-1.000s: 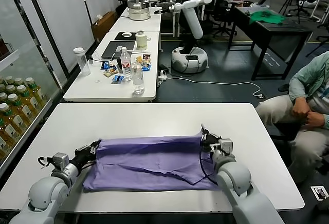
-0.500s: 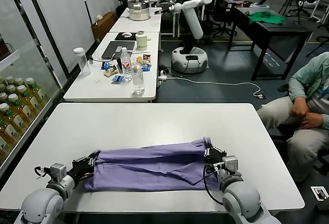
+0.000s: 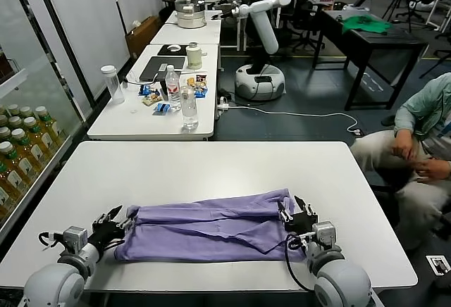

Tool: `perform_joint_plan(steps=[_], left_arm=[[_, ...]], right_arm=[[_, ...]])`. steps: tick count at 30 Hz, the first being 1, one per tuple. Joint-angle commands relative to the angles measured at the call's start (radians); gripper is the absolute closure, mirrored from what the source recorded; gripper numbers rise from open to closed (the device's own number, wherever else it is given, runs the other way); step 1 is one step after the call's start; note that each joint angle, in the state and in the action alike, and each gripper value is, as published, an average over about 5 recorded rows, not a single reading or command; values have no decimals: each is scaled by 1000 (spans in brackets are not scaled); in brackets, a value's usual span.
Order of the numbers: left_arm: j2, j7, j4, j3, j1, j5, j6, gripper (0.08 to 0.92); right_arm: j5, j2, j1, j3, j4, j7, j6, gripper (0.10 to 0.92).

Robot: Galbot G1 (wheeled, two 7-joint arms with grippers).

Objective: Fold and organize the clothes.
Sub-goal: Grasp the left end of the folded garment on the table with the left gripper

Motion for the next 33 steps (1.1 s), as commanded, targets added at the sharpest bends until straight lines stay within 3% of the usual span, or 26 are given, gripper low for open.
perform_joint_plan(steps=[1,7,11,25,33], left_arm=[[-94,-303,-30,96,21,-98,32,327],[-107,-311,5,104,25,-129,33,191],[-116,-313,-17,102,37,-162,33,204],[-156,-309,-21,117,24,-27,17,598],[-115,-308,-52,15,15,140,-27,820]], right_arm=[[-26,-5,-55,12,68,-3,-7,273],[-41,-1,-69,15,68,-4,2,205],[-48,-5,-69,11,74,-5,2,203],[-74,6,-74,3,75,-7,1,203],[-80,7,-80,19,75,-7,3,203]])
